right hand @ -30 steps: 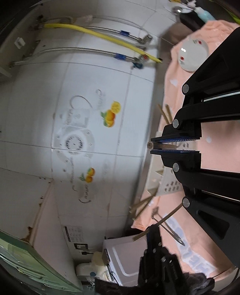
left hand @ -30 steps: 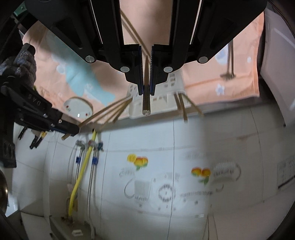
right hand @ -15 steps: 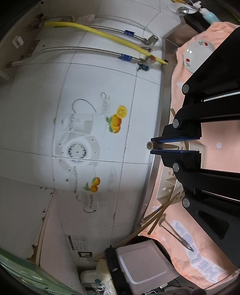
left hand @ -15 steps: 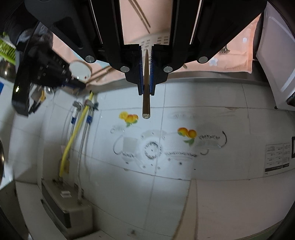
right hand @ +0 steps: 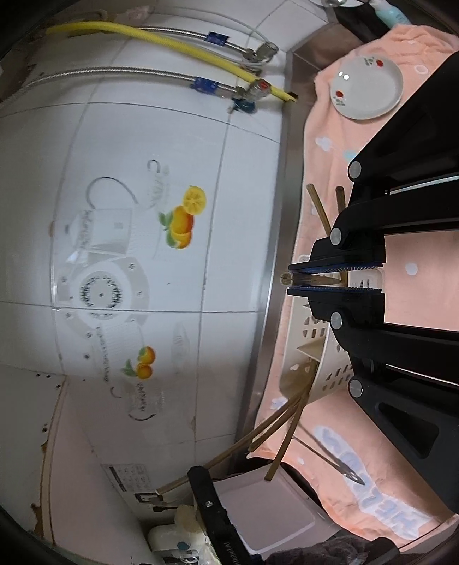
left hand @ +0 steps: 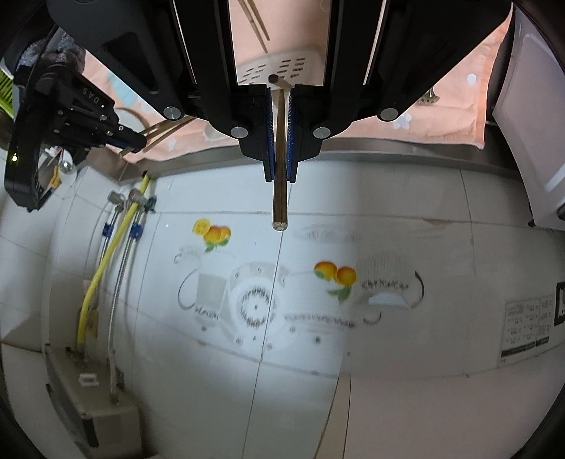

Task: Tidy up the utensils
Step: 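Drop chopsticks into the holder, opening the right tool while the left tool opens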

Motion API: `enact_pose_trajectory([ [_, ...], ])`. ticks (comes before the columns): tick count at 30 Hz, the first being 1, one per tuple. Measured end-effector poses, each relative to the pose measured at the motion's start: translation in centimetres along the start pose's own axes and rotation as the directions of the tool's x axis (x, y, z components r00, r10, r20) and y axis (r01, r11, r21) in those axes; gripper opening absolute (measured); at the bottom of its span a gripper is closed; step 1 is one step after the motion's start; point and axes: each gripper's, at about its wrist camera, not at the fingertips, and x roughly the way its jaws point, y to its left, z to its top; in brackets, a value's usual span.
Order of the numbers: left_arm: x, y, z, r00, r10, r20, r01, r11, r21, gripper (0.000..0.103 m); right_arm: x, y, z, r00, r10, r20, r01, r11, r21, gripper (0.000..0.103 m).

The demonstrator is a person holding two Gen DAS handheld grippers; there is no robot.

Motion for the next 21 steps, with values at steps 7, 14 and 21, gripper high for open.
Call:
enact_pose_trajectory([
  [7,1.9,-0.2,-1.2,0.998,0.008,-0.070,-0.007,1.000,0.016,0.006,0.6,-0.5,-0.4,1.000,0.016,-0.011,-0.015,1.000,0.022,0.012],
  [14,1.2,-0.4,-1.4,0.997,0.022,-0.069,-0.020,0.999,0.027,0.012,-1.8,-0.4,-0.5,0.999,0.007,0.036,-0.008,1.000,0.013,0.019],
  [21,-1.1,-1.1,-1.7,0.998,0.037,-0.042,-0.035,0.998,0.053,0.028,-4.7,0.0,-1.4,0.997,0.024,0.069,-0.025,1.000,0.010,0.027],
])
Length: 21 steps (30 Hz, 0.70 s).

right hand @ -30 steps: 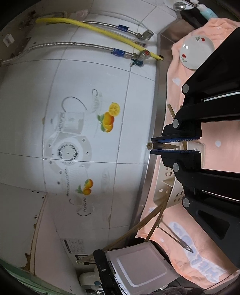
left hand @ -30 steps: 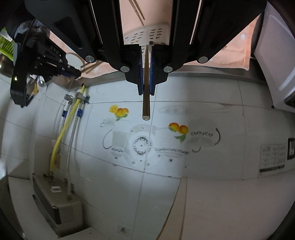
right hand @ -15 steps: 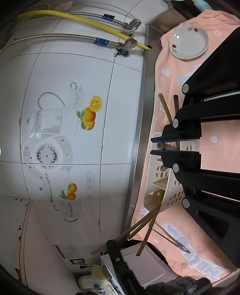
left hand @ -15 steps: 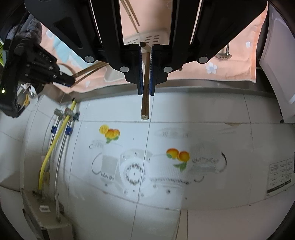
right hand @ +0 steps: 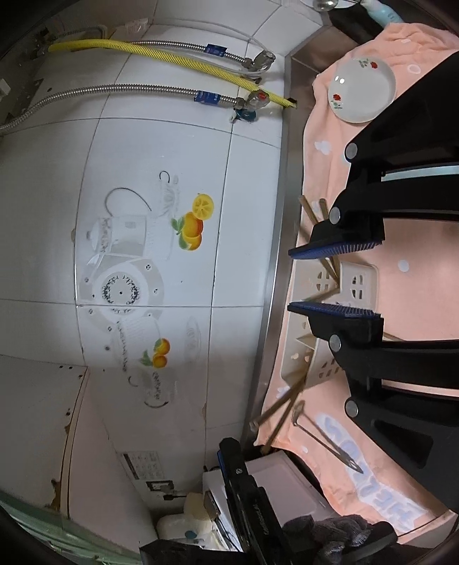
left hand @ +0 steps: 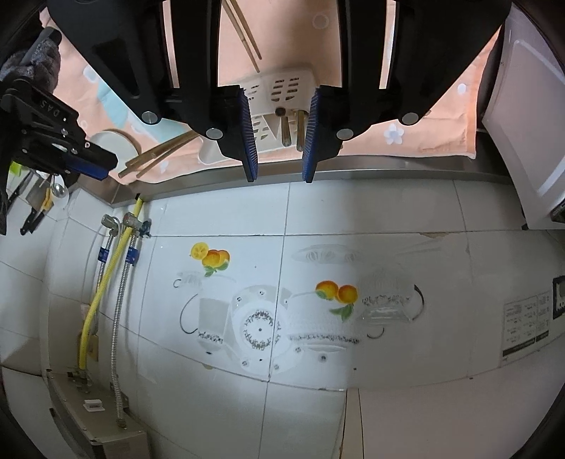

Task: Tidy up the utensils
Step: 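Drop chopsticks into the holder, opening the right tool while the left tool opens, then close the right tool on a chopstick while the left tool grasps the last one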

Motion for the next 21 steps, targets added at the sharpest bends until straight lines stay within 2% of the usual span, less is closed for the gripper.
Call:
enact_pose_trajectory([
  [5,-2.1,-0.5,-0.7,1.000,0.001,0.018,-0.001,1.000,0.016,0.041,-1.5,0.9,-1.8,1.000,0.023,-0.014,-0.023,1.000,-0.008,0.030],
  [9,-3.6,-0.7,-2.2,1.000,0.009,0.017,-0.010,0.999,0.031,0.045,-2.0,1.8,-4.5,0.998,0.050,-0.050,-0.050,0.999,0.003,0.030],
  [12,-4.3,-0.6,-3.6,1.000,0.016,0.002,-0.016,0.999,0.031,0.048,-1.9,2.3,-6.6,0.994,0.068,-0.086,-0.067,0.998,0.018,0.030],
  [14,-4.6,-0.5,-4.4,1.000,0.021,-0.009,-0.021,0.999,0.030,0.056,-1.7,2.8,-8.3,0.991,0.075,-0.113,-0.072,0.997,0.030,0.030],
  [21,-5.0,0.2,-8.1,0.997,0.038,-0.067,-0.037,0.999,0.011,0.065,-0.7,5.3,-13.8,0.976,0.070,-0.205,-0.068,0.998,0.017,0.030],
])
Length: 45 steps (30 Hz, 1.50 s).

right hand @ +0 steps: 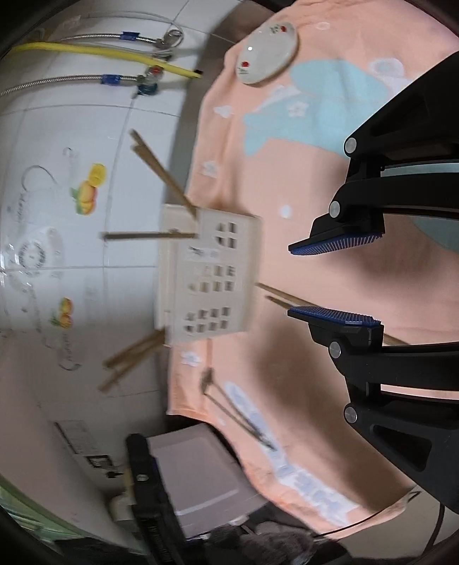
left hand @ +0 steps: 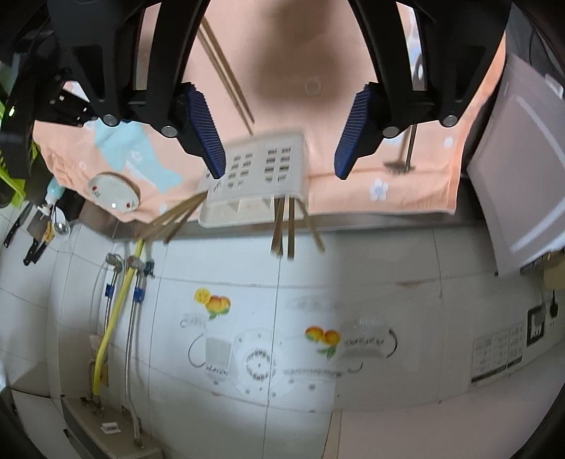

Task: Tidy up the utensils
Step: 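Close the right tool on a chopstick while the left tool grasps the last one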

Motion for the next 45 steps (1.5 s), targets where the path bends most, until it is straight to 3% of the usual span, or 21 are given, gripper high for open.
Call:
enact_pose_trajectory([
  [7,0.1,0.6,-2.9,0.999,-0.006,-0.036,0.006,1.000,-0.011,0.081,2.3,1.5,-3.4,0.997,0.027,-0.075,-0.026,1.000,0.016,0.030],
  [14,0.1,1.2,-4.0,0.999,-0.010,-0.031,0.010,1.000,-0.010,0.081,4.4,2.7,-5.5,0.988,0.061,-0.144,-0.057,0.998,0.035,0.027],
  [18,0.4,1.4,-4.1,0.996,-0.076,-0.048,0.074,0.997,-0.027,0.082,5.1,3.2,-5.9,0.983,0.081,-0.164,-0.073,0.996,0.052,0.023],
  [22,0.6,1.2,-4.5,0.996,-0.068,-0.053,0.068,0.998,-0.013,0.082,5.7,3.4,-6.2,0.979,0.093,-0.180,-0.083,0.994,0.065,0.020],
  [28,1.4,2.2,-5.0,0.994,-0.059,-0.087,0.051,0.994,-0.092,0.081,6.3,3.3,-6.6,0.974,0.102,-0.200,-0.086,0.992,0.087,0.015],
  [32,1.7,2.1,-5.5,0.993,-0.054,-0.106,0.044,0.994,-0.096,0.081,6.5,3.7,-6.7,0.974,0.104,-0.200,-0.088,0.992,0.086,0.009],
  [45,2.9,1.3,-7.6,0.981,-0.069,-0.184,0.051,0.994,-0.101,0.069,5.8,3.0,-6.9,0.981,0.065,-0.183,-0.049,0.995,0.091,0.007],
])
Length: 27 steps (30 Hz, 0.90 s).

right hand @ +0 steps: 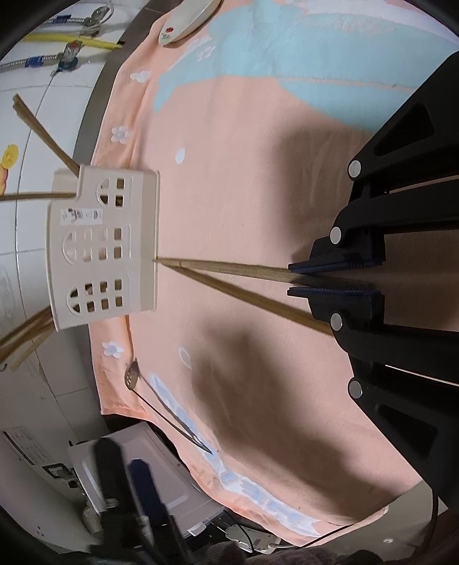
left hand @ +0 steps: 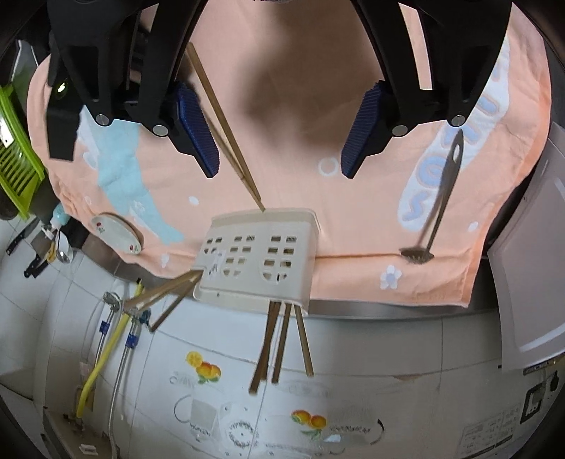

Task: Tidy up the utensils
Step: 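Close the right tool on a chopstick while the left tool grasps the last one, then lift both held chopsticks upright above the white holder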

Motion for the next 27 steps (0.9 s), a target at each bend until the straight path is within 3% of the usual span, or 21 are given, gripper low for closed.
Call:
enact_pose_trajectory([
  [9,2.6,-2.6,-3.1,0.993,-0.043,-0.113,0.047,0.999,0.025,0.064,-3.4,-2.5,-0.1,0.998,-0.020,0.061,0.018,0.999,0.044,0.007],
  [20,5.7,-6.5,-6.5,0.964,-0.101,-0.245,0.120,0.991,0.066,0.030,-6.2,-4.1,0.0,0.992,-0.034,0.125,0.026,0.998,0.066,0.007],
  [27,7.3,-7.1,-7.5,0.949,-0.089,-0.302,0.114,0.991,0.068,0.026,-6.8,-4.5,-0.1,0.990,-0.037,0.139,0.027,0.997,0.074,0.007],
])
